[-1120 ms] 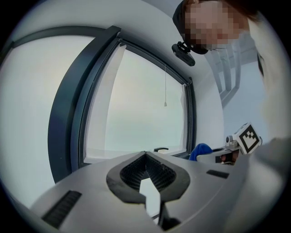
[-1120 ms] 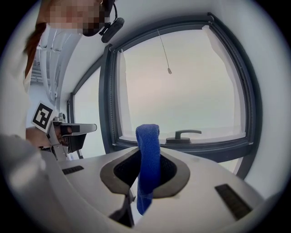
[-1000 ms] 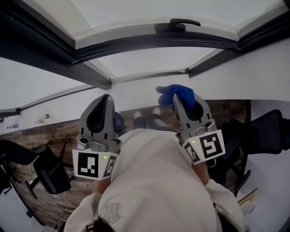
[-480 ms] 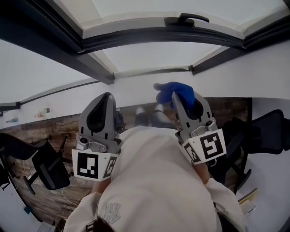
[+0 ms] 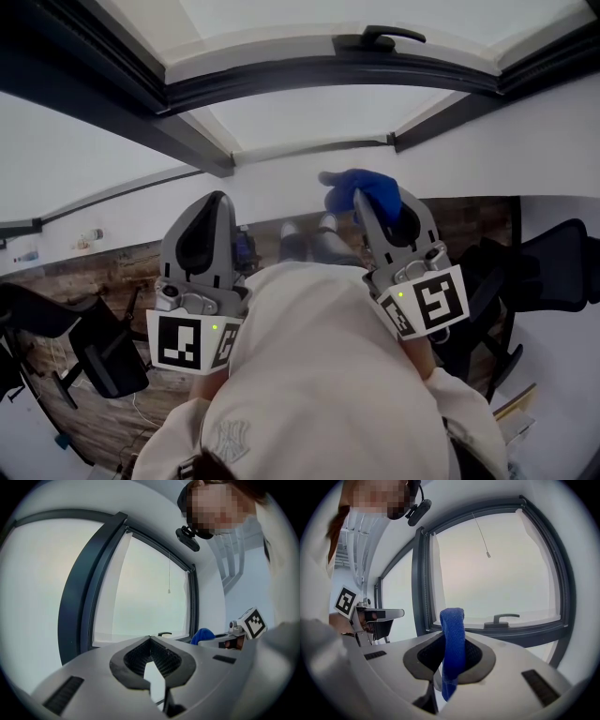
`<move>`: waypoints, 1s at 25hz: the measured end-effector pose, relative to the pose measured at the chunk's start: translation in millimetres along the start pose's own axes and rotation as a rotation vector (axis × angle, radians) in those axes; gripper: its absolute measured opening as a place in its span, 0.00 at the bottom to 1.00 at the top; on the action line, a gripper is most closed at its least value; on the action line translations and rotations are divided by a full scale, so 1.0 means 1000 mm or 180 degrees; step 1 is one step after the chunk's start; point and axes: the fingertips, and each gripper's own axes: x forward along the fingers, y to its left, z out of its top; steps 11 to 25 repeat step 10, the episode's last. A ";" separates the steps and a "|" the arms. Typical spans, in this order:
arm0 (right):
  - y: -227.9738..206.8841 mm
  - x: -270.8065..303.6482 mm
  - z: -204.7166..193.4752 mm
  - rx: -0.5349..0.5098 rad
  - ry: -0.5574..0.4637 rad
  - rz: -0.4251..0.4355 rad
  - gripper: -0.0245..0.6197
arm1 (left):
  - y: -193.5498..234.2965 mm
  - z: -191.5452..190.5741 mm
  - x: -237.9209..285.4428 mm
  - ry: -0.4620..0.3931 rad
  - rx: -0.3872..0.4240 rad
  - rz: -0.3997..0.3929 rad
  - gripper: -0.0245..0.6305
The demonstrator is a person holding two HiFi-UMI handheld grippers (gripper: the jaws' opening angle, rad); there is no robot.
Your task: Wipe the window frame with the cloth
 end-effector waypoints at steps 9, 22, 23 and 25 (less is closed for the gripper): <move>0.000 -0.004 -0.003 0.0010 0.0020 -0.0043 0.13 | 0.001 0.000 -0.001 -0.0007 0.0003 -0.0016 0.05; 0.000 -0.004 -0.003 0.0011 0.0020 -0.0049 0.13 | 0.001 0.000 -0.001 -0.0006 0.0005 -0.0017 0.05; 0.000 -0.004 -0.003 0.0011 0.0020 -0.0049 0.13 | 0.001 0.000 -0.001 -0.0006 0.0005 -0.0017 0.05; 0.000 -0.004 -0.003 0.0011 0.0020 -0.0049 0.13 | 0.001 0.000 -0.001 -0.0006 0.0005 -0.0017 0.05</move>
